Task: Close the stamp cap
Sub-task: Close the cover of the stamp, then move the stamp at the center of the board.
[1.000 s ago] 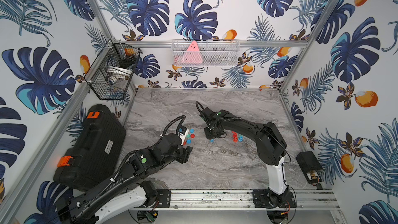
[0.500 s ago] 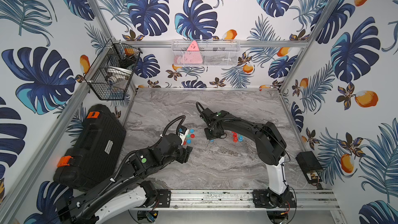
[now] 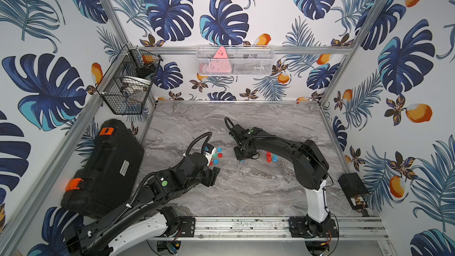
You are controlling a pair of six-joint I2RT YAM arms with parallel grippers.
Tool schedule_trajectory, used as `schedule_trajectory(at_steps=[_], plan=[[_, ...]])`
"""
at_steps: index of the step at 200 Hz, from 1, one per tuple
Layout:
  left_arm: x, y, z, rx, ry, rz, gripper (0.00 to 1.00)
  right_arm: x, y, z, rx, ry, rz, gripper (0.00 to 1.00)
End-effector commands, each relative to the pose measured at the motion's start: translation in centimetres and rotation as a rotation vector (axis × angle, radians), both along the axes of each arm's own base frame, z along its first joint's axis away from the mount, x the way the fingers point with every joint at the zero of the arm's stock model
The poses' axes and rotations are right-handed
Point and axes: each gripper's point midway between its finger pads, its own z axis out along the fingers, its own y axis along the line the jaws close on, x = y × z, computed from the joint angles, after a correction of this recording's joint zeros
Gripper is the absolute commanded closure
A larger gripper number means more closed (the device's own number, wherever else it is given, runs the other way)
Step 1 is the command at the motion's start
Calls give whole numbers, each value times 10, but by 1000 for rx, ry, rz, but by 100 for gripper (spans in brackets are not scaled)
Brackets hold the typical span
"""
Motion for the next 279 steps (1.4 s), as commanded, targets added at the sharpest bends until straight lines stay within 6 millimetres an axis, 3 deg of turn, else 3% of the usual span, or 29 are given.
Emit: schedule_trajectory(at_steps=[1, 41, 92, 146, 207, 279], plan=[[1, 3, -1, 4, -2, 17, 31, -9, -8, -6, -35, 38, -8, 91], [1, 3, -1, 3, -1, 17, 31, -9, -10, -7, -73, 47, 0, 91], [1, 4, -1, 3, -1, 21, 31, -19, -11, -27, -104, 108, 10, 91], [1, 3, -2, 3, 2, 20, 32, -14, -10, -29, -115, 100, 10, 91], [2, 3, -1, 1, -2, 22, 32, 28, -17, -26, -94, 73, -34, 92], [2, 3, -2, 4, 3, 21, 32, 98, -31, -25, -88, 19, -117, 92]])
